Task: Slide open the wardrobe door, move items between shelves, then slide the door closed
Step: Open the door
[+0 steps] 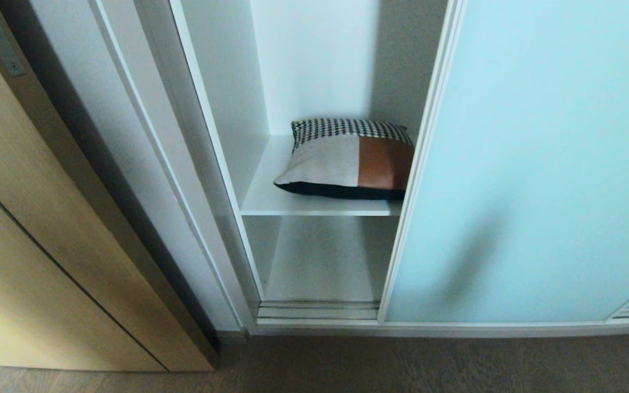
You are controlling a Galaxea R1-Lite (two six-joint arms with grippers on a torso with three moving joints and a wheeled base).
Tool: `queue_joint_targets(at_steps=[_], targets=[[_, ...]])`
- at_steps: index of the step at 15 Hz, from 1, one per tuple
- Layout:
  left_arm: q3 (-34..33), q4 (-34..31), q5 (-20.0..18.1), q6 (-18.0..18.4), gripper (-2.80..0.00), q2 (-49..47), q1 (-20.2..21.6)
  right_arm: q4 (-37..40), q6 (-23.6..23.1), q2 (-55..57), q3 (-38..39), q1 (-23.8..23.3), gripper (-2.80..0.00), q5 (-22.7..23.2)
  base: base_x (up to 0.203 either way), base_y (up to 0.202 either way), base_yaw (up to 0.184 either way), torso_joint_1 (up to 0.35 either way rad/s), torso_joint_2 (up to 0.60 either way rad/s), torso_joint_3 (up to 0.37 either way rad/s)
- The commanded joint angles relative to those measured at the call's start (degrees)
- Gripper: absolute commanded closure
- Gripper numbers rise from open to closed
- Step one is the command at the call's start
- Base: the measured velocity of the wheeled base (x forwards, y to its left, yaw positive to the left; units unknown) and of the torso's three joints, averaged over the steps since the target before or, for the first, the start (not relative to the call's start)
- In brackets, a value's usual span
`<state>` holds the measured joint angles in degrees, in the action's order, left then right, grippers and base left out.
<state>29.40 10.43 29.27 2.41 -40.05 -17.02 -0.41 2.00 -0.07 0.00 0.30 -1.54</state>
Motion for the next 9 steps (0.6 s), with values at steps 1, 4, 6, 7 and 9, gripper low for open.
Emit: queue_joint_targets(at_steps=[1, 4, 6, 7, 9], targets=[[-4.8, -5.0, 0.1, -0.1, 0.0, 14.3, 5.1, 0.0, 0.0, -0.1, 0.0, 0.0, 0.0, 0.0, 0.0, 0.0, 0.0, 0.0, 0.0, 0.0], [-11.3, -13.0, 0.6, -0.6, 0.0, 23.7, 9.5, 0.0, 0.0, -0.1, 0.0, 0.0, 0.0, 0.0, 0.0, 0.0, 0.0, 0.0, 0.0, 0.0], [-13.6, -12.9, 5.6, -5.0, 0.0, 24.0, 11.2, 0.0, 0.0, -0.1, 0.0, 0.0, 0.0, 0.0, 0.0, 0.0, 0.0, 0.0, 0.0, 0.0], [-14.1, -13.6, 5.5, -5.0, 0.0, 24.3, 13.5, 0.0, 0.0, -0.1, 0.1, 0.0, 0.0, 0.0, 0.0, 0.0, 0.0, 0.0, 0.0, 0.0], [-14.7, -15.5, 3.9, -2.5, 0.0, 27.5, 15.5, 0.0, 0.0, -0.1, 0.0, 0.0, 0.0, 0.0, 0.0, 0.0, 0.0, 0.0, 0.0, 0.0]])
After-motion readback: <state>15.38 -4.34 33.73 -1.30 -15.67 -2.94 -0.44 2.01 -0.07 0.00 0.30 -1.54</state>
